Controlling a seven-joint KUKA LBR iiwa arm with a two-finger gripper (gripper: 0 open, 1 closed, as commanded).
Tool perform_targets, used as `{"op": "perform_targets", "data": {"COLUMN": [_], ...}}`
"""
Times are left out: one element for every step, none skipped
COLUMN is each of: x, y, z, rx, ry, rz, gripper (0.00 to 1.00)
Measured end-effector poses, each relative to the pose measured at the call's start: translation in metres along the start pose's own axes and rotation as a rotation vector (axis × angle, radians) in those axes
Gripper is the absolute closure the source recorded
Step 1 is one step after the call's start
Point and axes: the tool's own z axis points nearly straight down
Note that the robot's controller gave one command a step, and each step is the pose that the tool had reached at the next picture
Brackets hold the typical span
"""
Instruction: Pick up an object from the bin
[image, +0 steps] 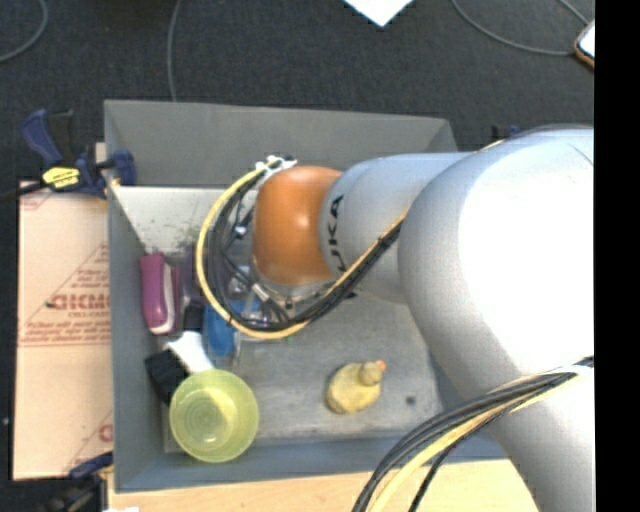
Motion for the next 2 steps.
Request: {"op": "perform_targets", "data": {"x": [-0.013, -0.003], "y": [-0.03, -0.003], "z": [0.0, -0.009], "rx": [0.011, 0.001], "ry": [-0.005, -0.004], "rz": [0.007, -0.001], "gripper": [0.0, 0.0]}}
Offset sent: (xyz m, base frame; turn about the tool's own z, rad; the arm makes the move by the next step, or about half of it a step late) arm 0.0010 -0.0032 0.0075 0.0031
